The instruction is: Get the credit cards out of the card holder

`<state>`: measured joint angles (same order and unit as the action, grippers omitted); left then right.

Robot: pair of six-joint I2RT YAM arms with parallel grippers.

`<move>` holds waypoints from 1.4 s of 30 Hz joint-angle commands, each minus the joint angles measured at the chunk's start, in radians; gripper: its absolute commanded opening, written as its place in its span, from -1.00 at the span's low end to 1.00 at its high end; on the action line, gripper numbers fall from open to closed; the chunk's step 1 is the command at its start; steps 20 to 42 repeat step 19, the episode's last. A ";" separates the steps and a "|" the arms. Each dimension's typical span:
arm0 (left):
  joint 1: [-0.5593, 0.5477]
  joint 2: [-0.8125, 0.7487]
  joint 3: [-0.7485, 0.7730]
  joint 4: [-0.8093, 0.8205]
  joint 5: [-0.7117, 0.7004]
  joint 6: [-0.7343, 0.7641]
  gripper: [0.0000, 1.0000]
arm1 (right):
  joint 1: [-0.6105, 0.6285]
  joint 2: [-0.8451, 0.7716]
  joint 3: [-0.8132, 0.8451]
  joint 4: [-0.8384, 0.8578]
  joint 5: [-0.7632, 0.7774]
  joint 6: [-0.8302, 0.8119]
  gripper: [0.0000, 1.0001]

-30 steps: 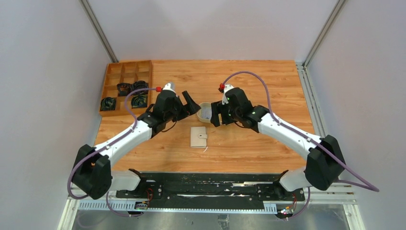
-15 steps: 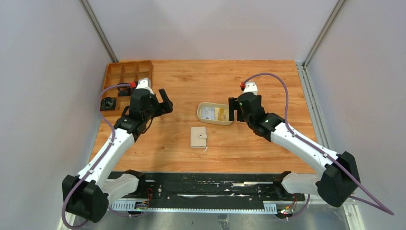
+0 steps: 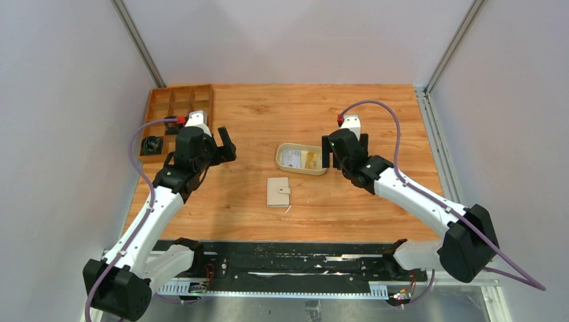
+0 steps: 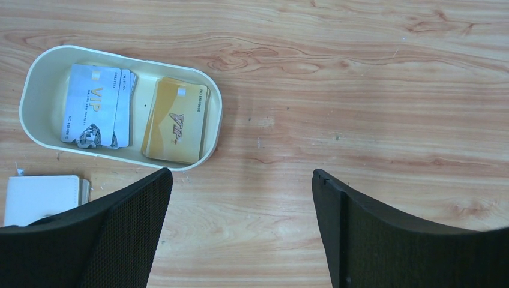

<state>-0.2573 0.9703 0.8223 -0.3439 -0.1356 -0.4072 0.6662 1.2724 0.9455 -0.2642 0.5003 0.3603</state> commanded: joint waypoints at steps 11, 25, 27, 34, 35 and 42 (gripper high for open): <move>0.009 -0.029 -0.006 -0.011 -0.008 0.023 1.00 | -0.012 0.019 0.058 -0.075 0.063 0.040 0.76; 0.009 -0.060 -0.010 -0.022 -0.015 0.020 1.00 | -0.012 -0.024 0.020 -0.028 0.082 0.043 0.63; 0.009 -0.060 -0.010 -0.022 -0.015 0.020 1.00 | -0.012 -0.024 0.020 -0.028 0.082 0.043 0.63; 0.009 -0.060 -0.010 -0.022 -0.015 0.020 1.00 | -0.012 -0.024 0.020 -0.028 0.082 0.043 0.63; 0.009 -0.060 -0.010 -0.022 -0.015 0.020 1.00 | -0.012 -0.024 0.020 -0.028 0.082 0.043 0.63; 0.009 -0.060 -0.010 -0.022 -0.015 0.020 1.00 | -0.012 -0.024 0.020 -0.028 0.082 0.043 0.63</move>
